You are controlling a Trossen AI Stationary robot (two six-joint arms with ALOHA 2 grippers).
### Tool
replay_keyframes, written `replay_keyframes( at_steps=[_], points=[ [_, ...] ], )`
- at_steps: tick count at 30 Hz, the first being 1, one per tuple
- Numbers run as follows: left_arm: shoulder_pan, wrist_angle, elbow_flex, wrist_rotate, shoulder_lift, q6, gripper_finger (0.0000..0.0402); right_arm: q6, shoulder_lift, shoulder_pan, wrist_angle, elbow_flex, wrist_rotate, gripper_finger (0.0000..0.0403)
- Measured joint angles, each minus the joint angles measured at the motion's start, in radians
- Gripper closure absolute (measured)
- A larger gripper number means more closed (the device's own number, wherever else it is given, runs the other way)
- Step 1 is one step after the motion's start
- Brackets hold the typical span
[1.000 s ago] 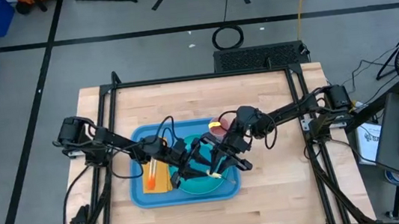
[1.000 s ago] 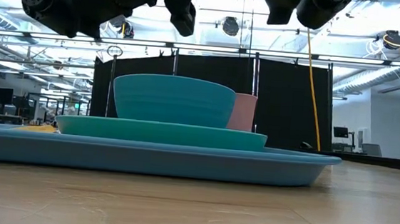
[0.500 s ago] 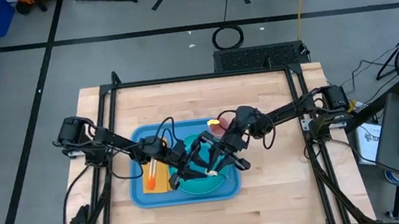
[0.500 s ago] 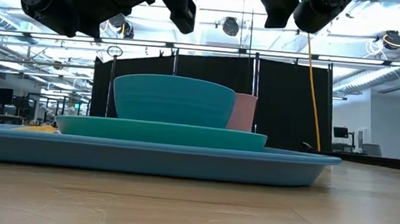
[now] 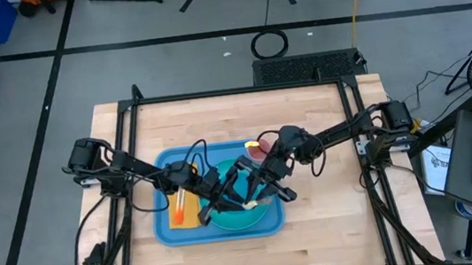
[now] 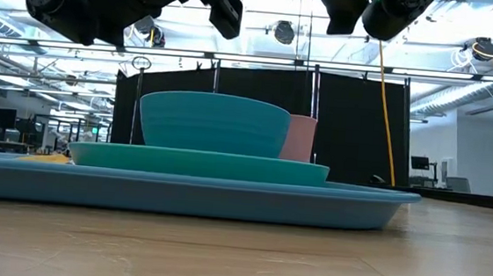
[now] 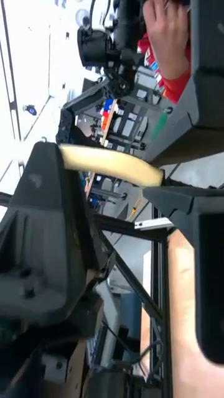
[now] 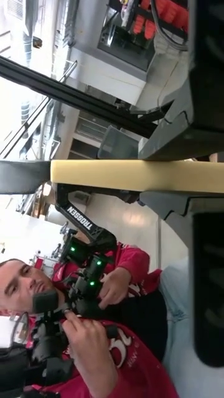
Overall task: Set up tray
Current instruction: Put the yellow knife on the blue serving tray to the left of the orange spoon
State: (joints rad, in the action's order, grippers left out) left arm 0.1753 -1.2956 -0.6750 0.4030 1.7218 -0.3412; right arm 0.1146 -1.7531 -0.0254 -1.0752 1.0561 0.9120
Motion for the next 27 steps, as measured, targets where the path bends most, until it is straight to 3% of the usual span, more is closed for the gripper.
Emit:
replay_keyframes(
  at_steps=[3, 8, 13, 27],
  points=[
    [0.001, -0.001, 0.0, 0.014, 0.0, 0.001, 0.0355, -0.006, 0.001, 0.001, 0.002, 0.0, -0.004, 0.0356],
    [0.0, -0.002, 0.0, 0.015, 0.0, -0.003, 0.0342, -0.006, 0.001, 0.003, 0.008, 0.0, -0.011, 0.0356],
    [0.002, -0.014, 0.0, -0.019, 0.0, -0.024, 0.0369, -0.003, 0.002, 0.005, 0.006, 0.0, -0.01, 0.0356],
    [0.037, -0.053, 0.0, -0.112, 0.001, 0.053, 0.0369, -0.05, 0.002, 0.005, 0.006, 0.002, -0.02, 0.034]
  ],
)
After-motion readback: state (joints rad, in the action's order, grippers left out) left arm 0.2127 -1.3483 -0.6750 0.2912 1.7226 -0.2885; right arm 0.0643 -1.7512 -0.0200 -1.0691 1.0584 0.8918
